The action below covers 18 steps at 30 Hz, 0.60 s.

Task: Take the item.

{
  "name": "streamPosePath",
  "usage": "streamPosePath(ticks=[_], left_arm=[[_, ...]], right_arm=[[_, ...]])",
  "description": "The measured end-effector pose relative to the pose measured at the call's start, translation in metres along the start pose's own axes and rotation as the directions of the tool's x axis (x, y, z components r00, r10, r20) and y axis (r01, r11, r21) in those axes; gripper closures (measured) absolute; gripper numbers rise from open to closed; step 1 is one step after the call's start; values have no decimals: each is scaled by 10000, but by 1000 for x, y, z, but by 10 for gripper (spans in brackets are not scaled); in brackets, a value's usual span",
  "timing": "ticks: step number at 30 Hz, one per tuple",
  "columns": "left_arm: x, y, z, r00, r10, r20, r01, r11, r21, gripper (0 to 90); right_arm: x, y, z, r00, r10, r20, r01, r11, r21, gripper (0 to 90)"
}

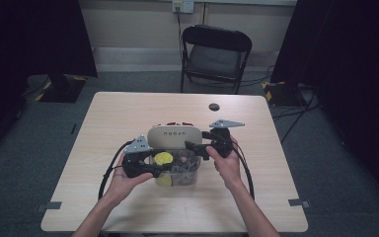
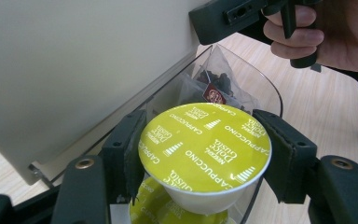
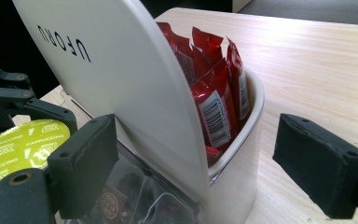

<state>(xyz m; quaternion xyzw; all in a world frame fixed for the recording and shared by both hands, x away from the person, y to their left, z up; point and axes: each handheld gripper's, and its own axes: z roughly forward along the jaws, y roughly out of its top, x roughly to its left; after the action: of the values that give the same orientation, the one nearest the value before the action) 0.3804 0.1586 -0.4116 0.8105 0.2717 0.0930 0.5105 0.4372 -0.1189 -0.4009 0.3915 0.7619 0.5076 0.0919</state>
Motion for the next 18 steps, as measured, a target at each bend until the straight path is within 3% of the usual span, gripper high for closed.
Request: streamPosePath(ticks=[9, 18], left_arm=[[0, 2, -10, 9999, -115, -110, 112, 9996, -256, 379], [1, 6, -23, 9996, 86, -283, -97, 9992, -376, 380]], right_arm=[[-1, 0, 0, 10000, 29, -25, -29, 10000, -1, 121], [-1, 0, 0, 10000, 35, -11, -35, 10000, 5, 121]])
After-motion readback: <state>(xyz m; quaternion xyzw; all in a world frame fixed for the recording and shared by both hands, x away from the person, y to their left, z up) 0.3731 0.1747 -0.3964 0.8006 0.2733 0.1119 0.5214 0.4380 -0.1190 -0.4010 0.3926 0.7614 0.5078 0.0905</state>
